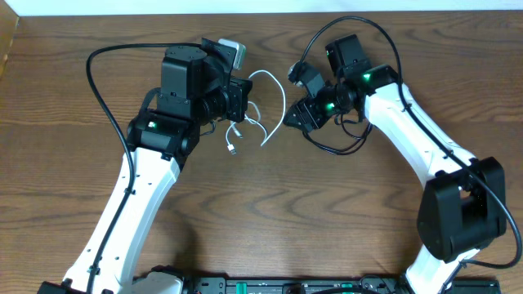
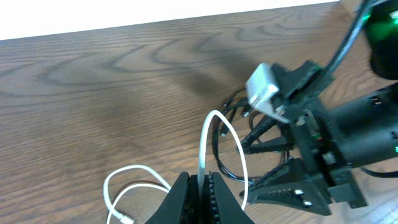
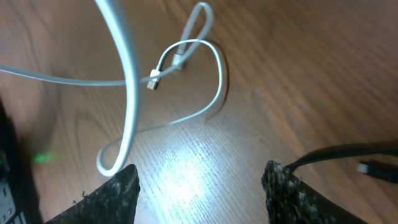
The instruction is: Untangle cables
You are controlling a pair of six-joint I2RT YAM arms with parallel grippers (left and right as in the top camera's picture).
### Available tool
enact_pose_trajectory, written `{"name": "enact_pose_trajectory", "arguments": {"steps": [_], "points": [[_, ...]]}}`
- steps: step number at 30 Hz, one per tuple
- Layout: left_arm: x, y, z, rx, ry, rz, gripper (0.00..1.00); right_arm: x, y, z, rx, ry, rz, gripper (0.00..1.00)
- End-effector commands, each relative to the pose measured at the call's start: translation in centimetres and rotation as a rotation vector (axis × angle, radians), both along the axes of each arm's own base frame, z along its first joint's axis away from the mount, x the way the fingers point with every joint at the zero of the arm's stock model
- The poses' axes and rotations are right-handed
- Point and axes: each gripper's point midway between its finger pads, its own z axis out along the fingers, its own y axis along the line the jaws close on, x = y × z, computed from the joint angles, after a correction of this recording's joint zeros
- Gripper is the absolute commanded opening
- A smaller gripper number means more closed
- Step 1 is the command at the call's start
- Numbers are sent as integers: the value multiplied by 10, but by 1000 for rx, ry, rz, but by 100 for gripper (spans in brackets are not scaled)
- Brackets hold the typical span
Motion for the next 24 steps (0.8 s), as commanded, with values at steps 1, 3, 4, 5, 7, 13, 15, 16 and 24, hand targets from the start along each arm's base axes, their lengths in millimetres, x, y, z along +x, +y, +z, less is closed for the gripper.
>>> {"name": "enact_pose_trajectory", "arguments": {"steps": [1,3,4,5,7,13,15,16,24], "points": [[4,7,-3,36,-10,33,8,11,-9,25,-26,-67,-83,60],[6,7,-6,40,-4,31,8,10,-9,31,-22,-80,-83,61],[7,7,-9,43,1,30,8,10,-9,34,-18,-89,-84,61],[8,6,-12,48,5,27,8,10,-9,39,-13,-100,-84,61],[11,5,-19,52,18,26,8,10,-9,46,-3,-116,-83,61],[15,-3,-31,22,57,11,8,1,1,53,49,-105,-44,63],[16,-8,-25,-1,40,-9,8,3,-1,52,37,-110,-53,62],[17,-10,-21,-10,29,-13,8,3,0,53,44,-111,-49,63],[17,-11,-13,-41,18,-1,8,11,-3,49,-10,-137,-104,62]]}}
